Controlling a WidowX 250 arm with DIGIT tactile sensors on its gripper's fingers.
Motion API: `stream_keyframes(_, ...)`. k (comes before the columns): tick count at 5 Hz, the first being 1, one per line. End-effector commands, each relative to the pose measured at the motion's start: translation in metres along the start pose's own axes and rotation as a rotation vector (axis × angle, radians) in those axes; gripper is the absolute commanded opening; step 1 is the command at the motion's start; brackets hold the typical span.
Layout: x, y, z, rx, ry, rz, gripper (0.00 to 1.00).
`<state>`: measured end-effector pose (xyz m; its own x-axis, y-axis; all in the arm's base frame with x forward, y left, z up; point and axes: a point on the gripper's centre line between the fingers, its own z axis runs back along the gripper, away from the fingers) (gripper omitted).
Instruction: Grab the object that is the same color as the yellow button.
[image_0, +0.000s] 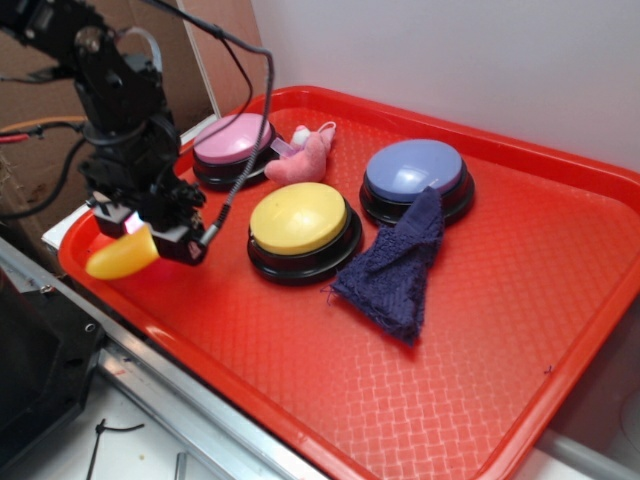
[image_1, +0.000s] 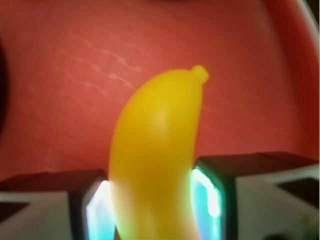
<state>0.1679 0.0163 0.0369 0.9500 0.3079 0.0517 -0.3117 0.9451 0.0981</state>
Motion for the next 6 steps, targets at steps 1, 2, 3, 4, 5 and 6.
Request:
stream_keyframes(1, 0.017, -0.030, 0.093, -0.112, 0.019, -0.078, 0.00)
stream_keyframes(2, 0.018, -0.049, 0.132, -0.130, -0.004, -0.072, 0.00)
stream_keyframes(3, 0.015, -0.049, 0.161, -0.180, -0.035, -0.068, 0.00)
stream_keyframes(4, 0.007, -0.043, 0.186, -0.236, -0.069, -0.059, 0.00)
stream_keyframes(5, 0.000, -0.042, 0.196, -0.263, -0.101, -0.061, 0.00)
stream_keyframes(6, -0.002, -0.046, 0.186, -0.235, -0.091, -0.039, 0.00)
